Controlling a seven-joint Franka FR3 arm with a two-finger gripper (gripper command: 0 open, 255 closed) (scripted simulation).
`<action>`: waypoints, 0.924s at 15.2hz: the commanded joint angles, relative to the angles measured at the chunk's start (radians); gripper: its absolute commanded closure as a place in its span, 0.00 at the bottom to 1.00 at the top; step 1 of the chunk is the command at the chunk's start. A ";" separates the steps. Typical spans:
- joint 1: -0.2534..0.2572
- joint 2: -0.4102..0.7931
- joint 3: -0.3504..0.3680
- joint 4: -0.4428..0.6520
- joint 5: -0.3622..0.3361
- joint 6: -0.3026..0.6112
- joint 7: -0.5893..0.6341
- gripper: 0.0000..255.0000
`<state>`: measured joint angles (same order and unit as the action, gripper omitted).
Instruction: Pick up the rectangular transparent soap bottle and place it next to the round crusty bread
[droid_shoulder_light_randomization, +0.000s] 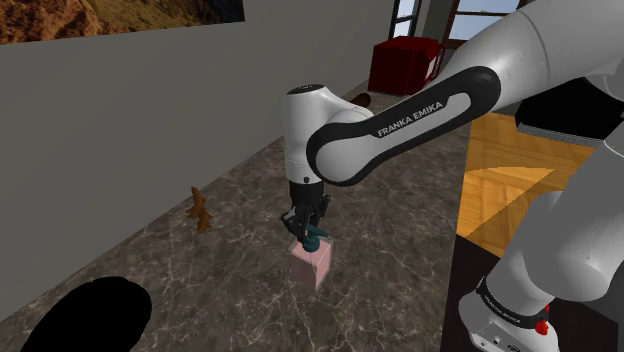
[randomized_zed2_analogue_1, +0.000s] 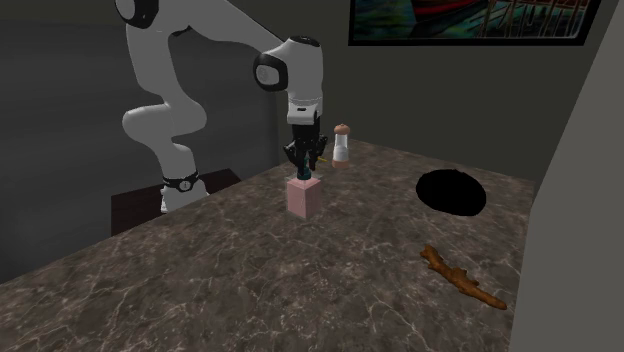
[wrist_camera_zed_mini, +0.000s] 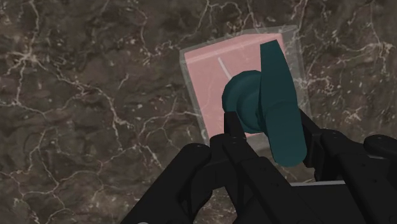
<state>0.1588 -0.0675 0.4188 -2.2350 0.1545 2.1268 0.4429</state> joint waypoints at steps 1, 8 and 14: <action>0.000 0.000 0.000 0.000 0.000 0.000 0.000 1.00; -0.001 -0.031 -0.004 0.038 0.008 -0.068 -0.002 1.00; -0.003 -0.061 -0.010 0.091 0.013 -0.150 -0.002 1.00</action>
<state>0.1550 -0.1226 0.4086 -2.1513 0.1662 1.9900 0.4394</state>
